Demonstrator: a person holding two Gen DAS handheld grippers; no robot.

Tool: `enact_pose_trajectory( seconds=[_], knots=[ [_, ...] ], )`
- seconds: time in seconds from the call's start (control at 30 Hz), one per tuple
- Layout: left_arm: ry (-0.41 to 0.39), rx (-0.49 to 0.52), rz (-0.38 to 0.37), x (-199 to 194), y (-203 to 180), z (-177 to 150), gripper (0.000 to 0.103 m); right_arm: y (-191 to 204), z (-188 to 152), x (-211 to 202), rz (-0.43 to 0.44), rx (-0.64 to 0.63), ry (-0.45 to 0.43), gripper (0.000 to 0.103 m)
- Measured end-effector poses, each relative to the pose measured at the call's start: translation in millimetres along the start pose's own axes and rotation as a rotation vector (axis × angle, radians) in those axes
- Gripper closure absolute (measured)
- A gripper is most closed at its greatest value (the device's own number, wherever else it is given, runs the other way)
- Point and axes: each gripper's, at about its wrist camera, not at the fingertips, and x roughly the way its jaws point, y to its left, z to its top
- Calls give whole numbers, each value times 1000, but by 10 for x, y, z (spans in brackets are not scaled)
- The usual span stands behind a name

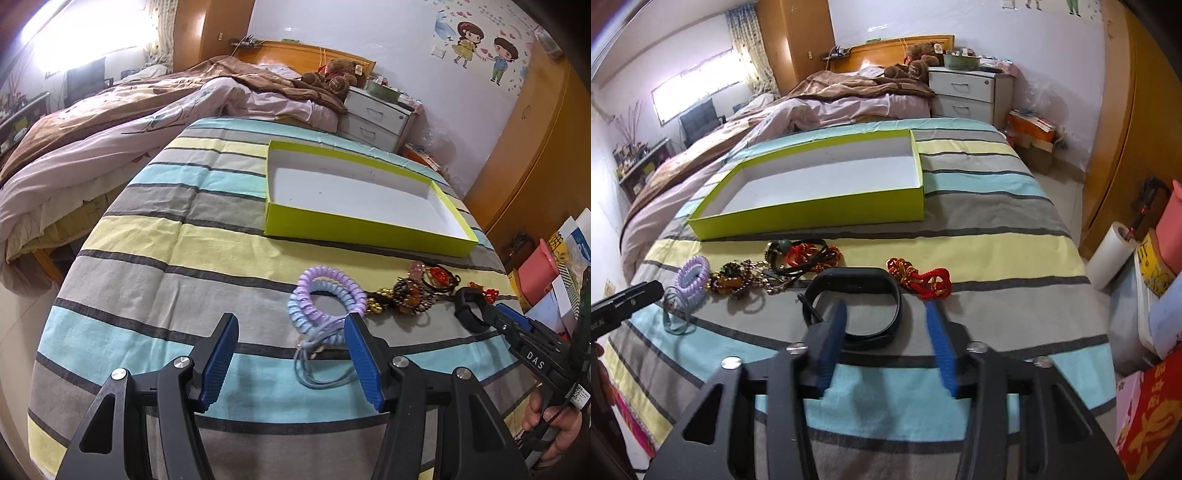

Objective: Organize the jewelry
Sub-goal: 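Lower the right tool onto the black watch band and close it, then close the left tool on the grey cable while the right tool holds the black band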

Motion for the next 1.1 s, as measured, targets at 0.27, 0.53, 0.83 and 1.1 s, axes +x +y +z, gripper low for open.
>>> enact_pose_trajectory(
  seconds=[0.27,0.53,0.83,1.1],
  knots=[
    [19,-11,-20,73,62,73,44,-31,16,42,-10,-2,12,98],
    [54,41,-74,3,18,-38,44,-117,23,-90,34,44,-31,99],
    [74,172,110,159,-176,-158,44,-113,-8,-169,52,42,-42,99],
    [55,196,114,205,-191,-107,76,-132,-44,-194,68,52,-44,99]
  ],
)
